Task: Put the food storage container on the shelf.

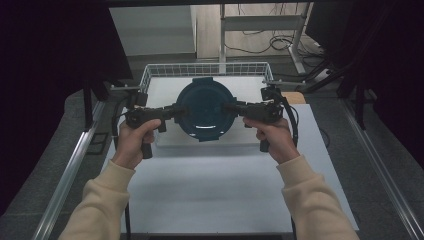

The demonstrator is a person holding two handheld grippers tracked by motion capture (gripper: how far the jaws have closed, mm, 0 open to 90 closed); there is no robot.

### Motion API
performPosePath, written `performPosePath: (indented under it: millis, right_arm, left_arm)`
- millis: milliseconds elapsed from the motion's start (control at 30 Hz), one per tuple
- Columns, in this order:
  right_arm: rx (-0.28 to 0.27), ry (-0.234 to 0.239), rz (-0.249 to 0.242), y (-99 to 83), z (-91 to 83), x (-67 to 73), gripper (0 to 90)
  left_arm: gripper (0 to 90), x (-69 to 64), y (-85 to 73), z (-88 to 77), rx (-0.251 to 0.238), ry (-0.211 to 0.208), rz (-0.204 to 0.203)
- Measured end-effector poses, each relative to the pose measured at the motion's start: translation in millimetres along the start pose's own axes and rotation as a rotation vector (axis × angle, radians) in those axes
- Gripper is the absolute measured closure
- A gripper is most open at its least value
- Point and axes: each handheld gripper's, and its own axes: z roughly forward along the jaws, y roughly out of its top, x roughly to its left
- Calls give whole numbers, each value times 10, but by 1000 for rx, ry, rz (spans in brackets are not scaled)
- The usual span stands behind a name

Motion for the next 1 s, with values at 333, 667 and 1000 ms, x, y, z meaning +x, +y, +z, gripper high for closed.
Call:
performPosePath:
  millis: [333,667,1000]
  right_arm:
    - [-12,-7,1,229,19,-100,427]
    - [0,-21,3,427,56,-156,427]
    - [5,-35,22,513,157,-272,427]
  left_arm:
    - [449,71,254,105,-2,-20,17]
    - [449,156,434,184,1,-32,5]
    - [446,317,530,285,9,-39,-26]
